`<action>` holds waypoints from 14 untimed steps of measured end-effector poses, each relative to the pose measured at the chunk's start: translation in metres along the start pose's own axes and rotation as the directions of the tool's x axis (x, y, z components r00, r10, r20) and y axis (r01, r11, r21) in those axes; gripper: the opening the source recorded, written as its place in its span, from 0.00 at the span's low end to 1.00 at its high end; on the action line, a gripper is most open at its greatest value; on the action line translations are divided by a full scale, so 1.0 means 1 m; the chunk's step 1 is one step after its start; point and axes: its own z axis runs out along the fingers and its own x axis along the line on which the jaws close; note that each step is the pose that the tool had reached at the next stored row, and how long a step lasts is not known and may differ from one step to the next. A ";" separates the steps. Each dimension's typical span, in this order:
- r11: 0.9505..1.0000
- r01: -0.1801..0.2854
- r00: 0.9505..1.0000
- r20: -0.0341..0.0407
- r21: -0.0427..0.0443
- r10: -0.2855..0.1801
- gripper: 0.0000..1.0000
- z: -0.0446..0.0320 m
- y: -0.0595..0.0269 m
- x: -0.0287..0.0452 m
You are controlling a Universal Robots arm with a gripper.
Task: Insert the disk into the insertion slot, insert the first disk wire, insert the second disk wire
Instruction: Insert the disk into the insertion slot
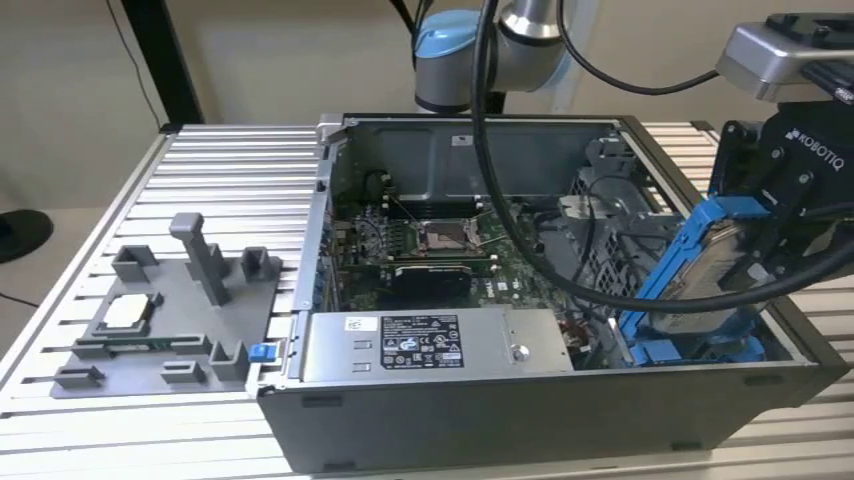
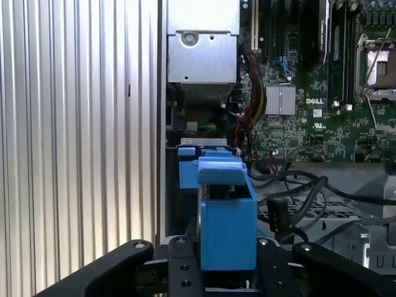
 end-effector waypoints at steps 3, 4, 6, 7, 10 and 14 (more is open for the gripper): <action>1.000 -0.001 1.000 0.000 0.000 0.001 0.00 0.0054 -0.0002 0.0001; 1.000 -0.001 1.000 0.000 0.000 0.001 0.00 0.0072 -0.0003 0.0001; 1.000 -0.001 1.000 0.000 0.000 0.001 0.00 0.0108 -0.0004 0.0001; 1.000 -0.002 1.000 0.000 0.000 0.002 0.00 0.0129 -0.0005 0.0001; 1.000 -0.002 1.000 0.000 0.000 0.002 0.00 0.0176 -0.0007 0.0002; 1.000 -0.002 1.000 0.000 -0.001 0.002 1.00 0.0175 -0.0007 0.0002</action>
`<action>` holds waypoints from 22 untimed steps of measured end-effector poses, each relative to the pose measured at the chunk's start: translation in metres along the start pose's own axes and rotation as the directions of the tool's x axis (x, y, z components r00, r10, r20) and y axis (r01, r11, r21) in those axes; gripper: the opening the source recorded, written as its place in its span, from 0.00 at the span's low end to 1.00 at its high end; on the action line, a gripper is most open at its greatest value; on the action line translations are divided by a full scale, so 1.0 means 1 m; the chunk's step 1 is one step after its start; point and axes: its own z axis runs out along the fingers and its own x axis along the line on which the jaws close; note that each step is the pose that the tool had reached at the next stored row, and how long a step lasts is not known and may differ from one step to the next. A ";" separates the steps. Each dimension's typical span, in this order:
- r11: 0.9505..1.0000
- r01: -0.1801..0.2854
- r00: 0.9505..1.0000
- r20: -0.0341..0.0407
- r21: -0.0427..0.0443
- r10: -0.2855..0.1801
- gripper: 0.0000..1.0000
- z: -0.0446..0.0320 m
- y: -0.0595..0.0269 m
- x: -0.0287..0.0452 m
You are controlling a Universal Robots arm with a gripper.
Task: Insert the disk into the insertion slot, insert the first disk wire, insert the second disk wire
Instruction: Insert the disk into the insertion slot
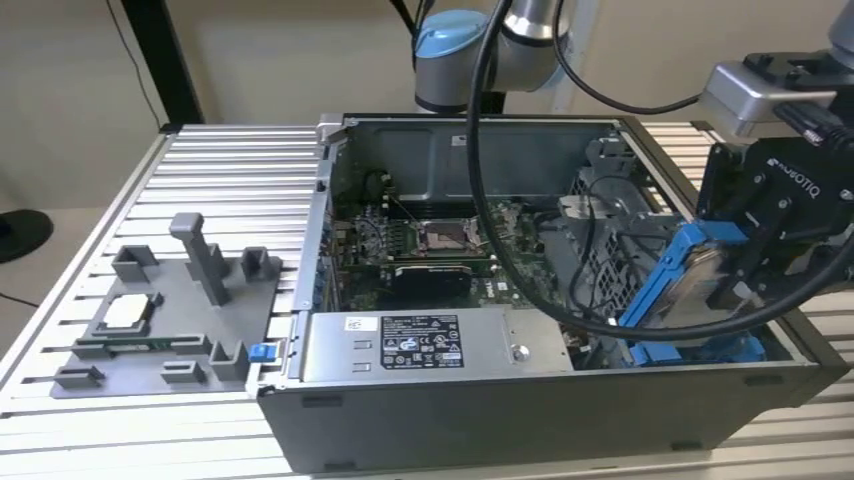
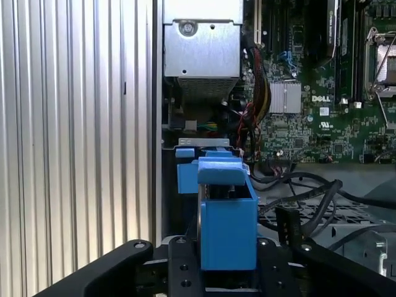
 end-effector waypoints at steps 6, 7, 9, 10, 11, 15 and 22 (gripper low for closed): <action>1.000 0.000 1.000 0.000 -0.001 0.000 1.00 -0.0202 0.0008 -0.0002; 1.000 0.000 1.000 0.000 -0.001 0.000 1.00 -0.0249 0.0010 -0.0002; 1.000 0.001 1.000 0.000 -0.001 -0.001 1.00 -0.0315 0.0013 -0.0006; 1.000 0.001 1.000 0.001 -0.001 -0.001 1.00 -0.0317 0.0014 -0.0018; 1.000 0.001 1.000 0.000 0.000 -0.001 1.00 -0.0318 0.0020 -0.0048; 1.000 0.007 1.000 -0.011 0.004 -0.007 1.00 -0.0308 0.0061 -0.0173; 0.999 0.026 1.000 -0.015 0.030 -0.025 1.00 -0.0164 0.0174 -0.0395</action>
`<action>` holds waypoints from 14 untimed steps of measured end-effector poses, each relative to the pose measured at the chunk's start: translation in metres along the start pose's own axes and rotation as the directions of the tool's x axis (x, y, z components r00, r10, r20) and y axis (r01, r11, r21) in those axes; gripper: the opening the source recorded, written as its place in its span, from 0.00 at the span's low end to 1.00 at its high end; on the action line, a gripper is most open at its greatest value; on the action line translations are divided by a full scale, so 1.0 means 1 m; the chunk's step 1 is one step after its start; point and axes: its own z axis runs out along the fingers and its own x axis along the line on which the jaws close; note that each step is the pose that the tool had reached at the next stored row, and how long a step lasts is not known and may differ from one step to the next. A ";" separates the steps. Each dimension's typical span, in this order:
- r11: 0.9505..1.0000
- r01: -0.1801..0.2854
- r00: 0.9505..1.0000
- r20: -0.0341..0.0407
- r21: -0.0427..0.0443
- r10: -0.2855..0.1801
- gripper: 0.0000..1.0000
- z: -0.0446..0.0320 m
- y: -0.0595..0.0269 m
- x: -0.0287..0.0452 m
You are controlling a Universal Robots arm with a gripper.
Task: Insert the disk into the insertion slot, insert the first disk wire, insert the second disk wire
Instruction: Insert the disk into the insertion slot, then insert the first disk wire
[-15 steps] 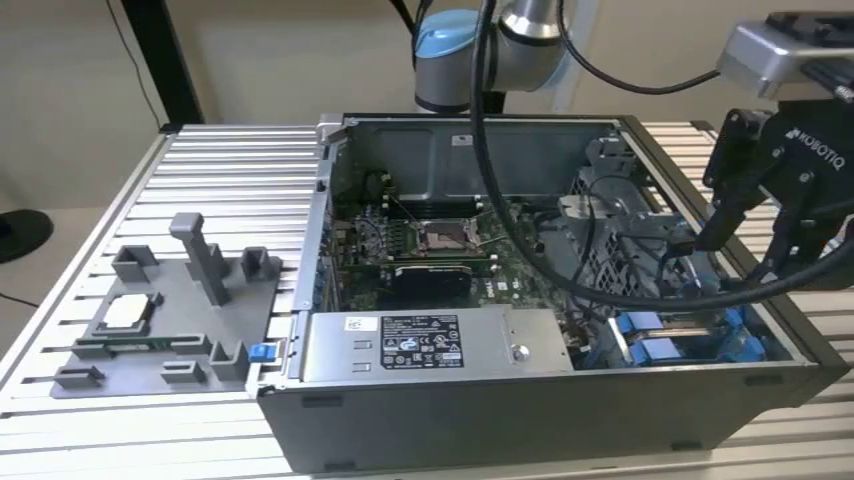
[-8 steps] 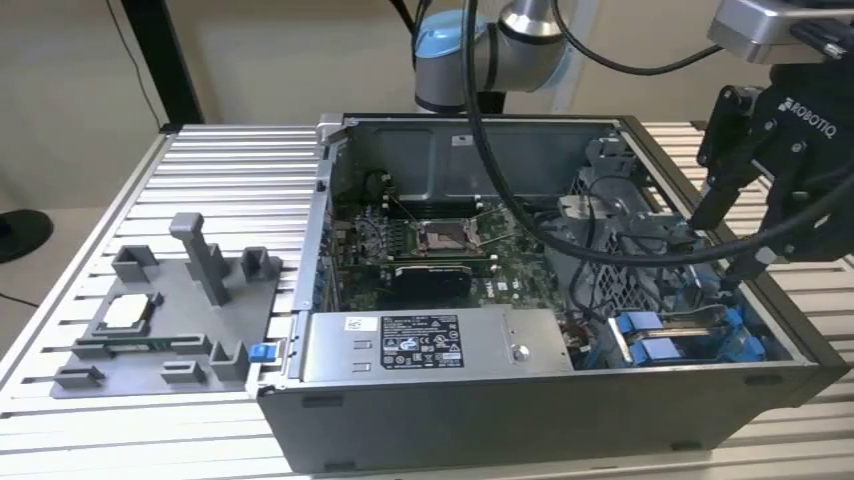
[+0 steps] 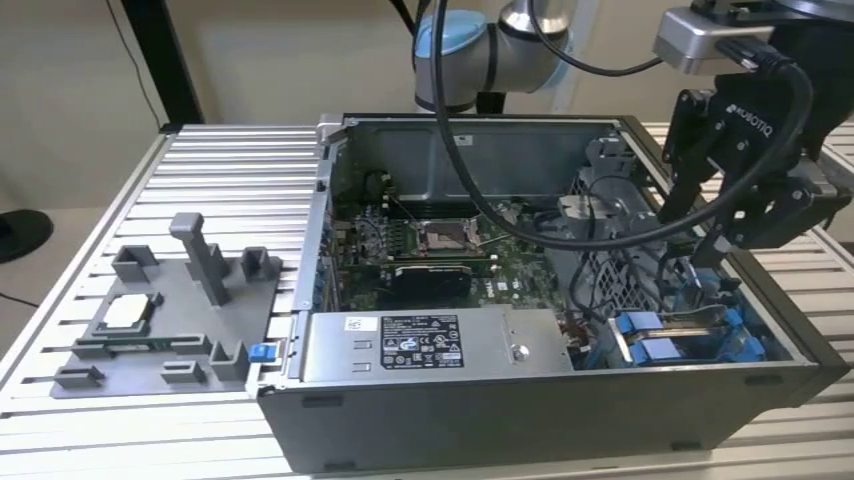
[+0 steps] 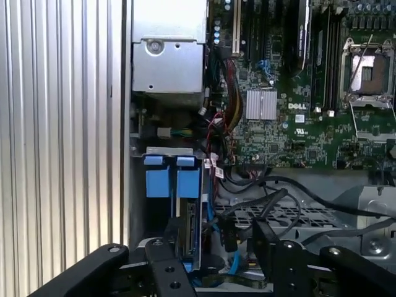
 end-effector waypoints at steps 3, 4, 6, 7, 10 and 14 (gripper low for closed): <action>1.000 0.016 1.000 -0.003 0.008 -0.016 1.00 0.0044 0.0001 -0.0078; 1.000 0.023 1.000 -0.005 0.011 -0.023 1.00 0.0055 0.0001 -0.0094; 0.999 0.037 0.999 -0.010 0.014 -0.037 1.00 0.0077 0.0000 -0.0101; 0.999 0.043 0.999 -0.012 0.014 -0.043 1.00 0.0084 -0.0001 -0.0101; 0.998 0.058 0.998 -0.015 0.014 -0.058 1.00 0.0092 -0.0003 -0.0101; 0.997 0.074 0.997 -0.016 0.015 -0.074 1.00 0.0092 -0.0004 -0.0101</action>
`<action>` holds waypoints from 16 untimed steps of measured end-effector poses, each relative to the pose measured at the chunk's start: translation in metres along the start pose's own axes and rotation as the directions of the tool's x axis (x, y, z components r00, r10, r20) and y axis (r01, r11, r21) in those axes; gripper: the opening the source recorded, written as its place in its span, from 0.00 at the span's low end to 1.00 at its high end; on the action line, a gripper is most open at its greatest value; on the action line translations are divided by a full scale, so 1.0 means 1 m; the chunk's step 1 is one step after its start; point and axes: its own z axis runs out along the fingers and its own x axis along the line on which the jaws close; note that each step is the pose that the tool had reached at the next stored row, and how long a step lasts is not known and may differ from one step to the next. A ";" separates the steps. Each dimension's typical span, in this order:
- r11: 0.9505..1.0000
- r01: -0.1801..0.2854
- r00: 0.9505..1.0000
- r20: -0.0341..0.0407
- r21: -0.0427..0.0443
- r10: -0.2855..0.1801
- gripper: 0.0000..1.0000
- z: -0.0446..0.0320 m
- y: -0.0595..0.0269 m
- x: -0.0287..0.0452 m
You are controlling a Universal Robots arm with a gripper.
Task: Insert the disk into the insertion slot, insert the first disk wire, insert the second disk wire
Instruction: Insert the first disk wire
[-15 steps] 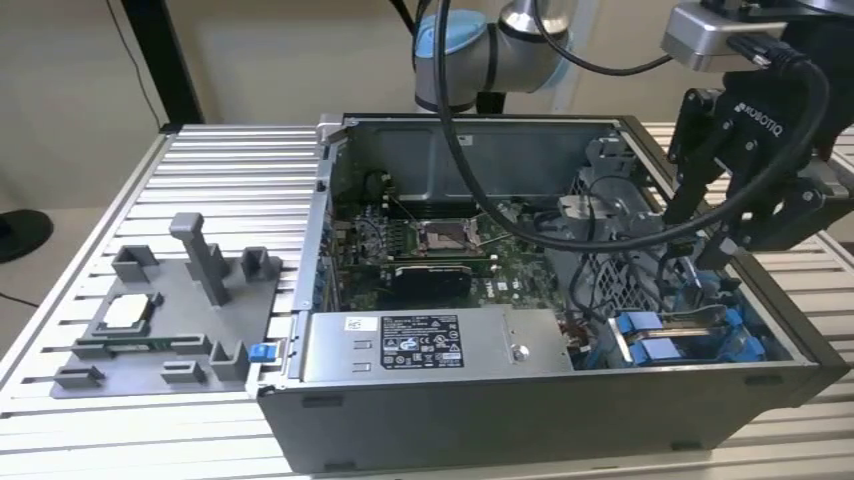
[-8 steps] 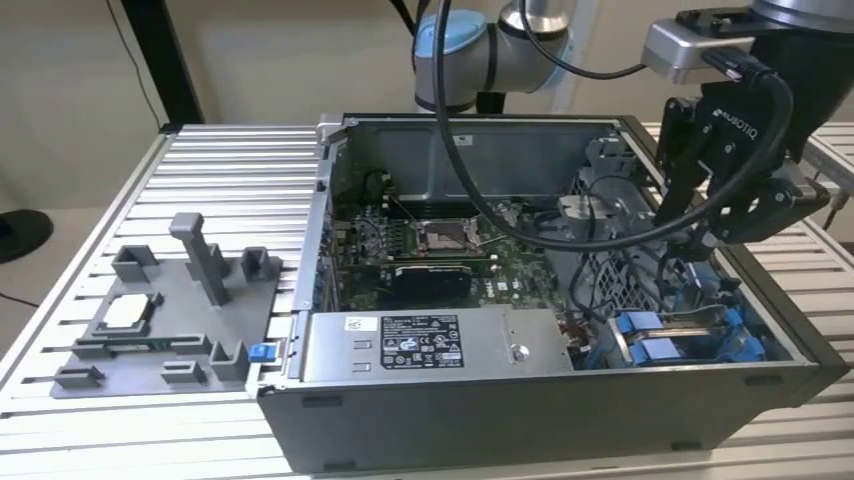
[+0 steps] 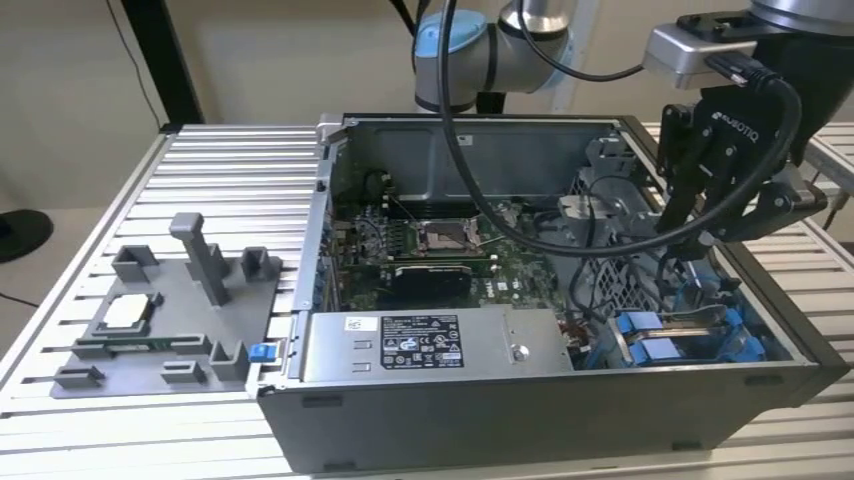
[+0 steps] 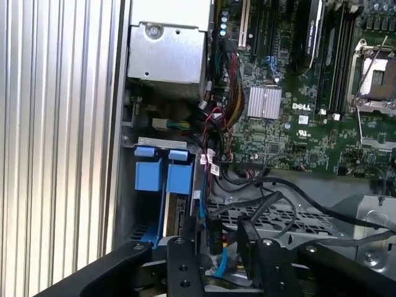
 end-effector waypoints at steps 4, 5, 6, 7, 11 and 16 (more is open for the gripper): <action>1.000 0.021 1.000 0.000 0.003 -0.021 1.00 0.0000 0.0001 0.0001; 1.000 0.025 1.000 0.000 0.004 -0.025 1.00 0.0000 0.0001 0.0001; 1.000 0.029 1.000 0.000 0.005 -0.029 1.00 -0.0001 0.0001 0.0001; 0.999 0.032 0.999 0.000 0.005 -0.032 1.00 -0.0005 0.0001 0.0002; 0.999 0.045 0.999 0.000 0.008 -0.045 1.00 -0.0010 0.0001 0.0001; 0.998 0.058 0.998 -0.001 0.012 -0.058 0.00 -0.0011 0.0001 0.0003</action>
